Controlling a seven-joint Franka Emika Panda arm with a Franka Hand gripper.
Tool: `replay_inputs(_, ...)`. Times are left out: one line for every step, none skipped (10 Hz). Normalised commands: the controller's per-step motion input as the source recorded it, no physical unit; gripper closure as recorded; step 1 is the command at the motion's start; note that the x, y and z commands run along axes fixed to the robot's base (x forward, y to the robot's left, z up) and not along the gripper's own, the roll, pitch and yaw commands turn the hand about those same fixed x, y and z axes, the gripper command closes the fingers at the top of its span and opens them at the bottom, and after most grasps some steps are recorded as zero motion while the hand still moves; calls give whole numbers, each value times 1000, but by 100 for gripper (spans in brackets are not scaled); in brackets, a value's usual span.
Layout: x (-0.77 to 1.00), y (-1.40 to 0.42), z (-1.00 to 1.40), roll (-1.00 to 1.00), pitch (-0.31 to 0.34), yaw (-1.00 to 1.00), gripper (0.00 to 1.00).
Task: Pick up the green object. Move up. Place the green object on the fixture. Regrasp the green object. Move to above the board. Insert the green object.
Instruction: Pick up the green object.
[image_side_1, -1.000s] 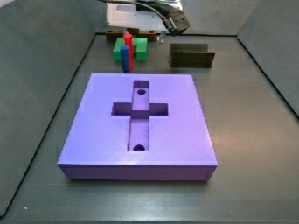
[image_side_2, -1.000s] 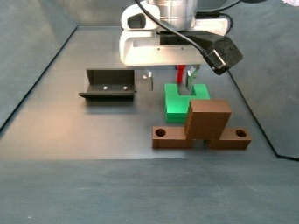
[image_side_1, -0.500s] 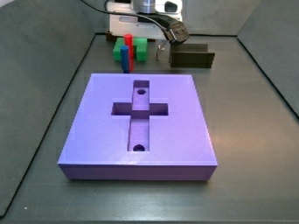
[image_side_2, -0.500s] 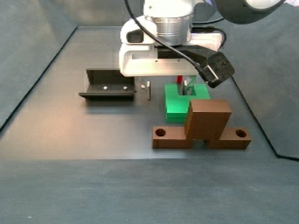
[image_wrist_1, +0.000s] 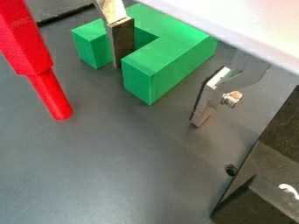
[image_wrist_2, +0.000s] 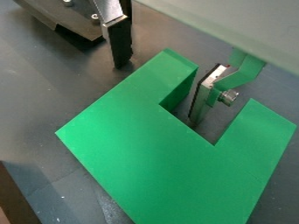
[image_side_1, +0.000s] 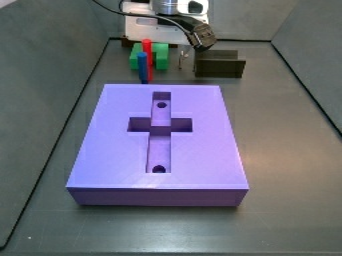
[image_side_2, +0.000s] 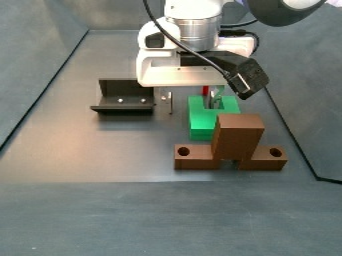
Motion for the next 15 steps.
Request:
replay_inputs(0,0,0,0,0,0,0)
replay_inputs(0,0,0,0,0,0,100)
replay_inputs(0,0,0,0,0,0,100)
replay_inputs(0,0,0,0,0,0,100)
replay_inputs(0,0,0,0,0,0,100)
replay_inputs(0,0,0,0,0,0,100)
replay_inputs(0,0,0,0,0,0,100)
replay_inputs(0,0,0,0,0,0,100)
replay_inputs(0,0,0,0,0,0,100)
replay_inputs(0,0,0,0,0,0,100)
replay_inputs(0,0,0,0,0,0,100)
replay_inputs(0,0,0,0,0,0,100)
replay_inputs(0,0,0,0,0,0,100)
replay_inputs(0,0,0,0,0,0,100)
replay_inputs(0,0,0,0,0,0,100)
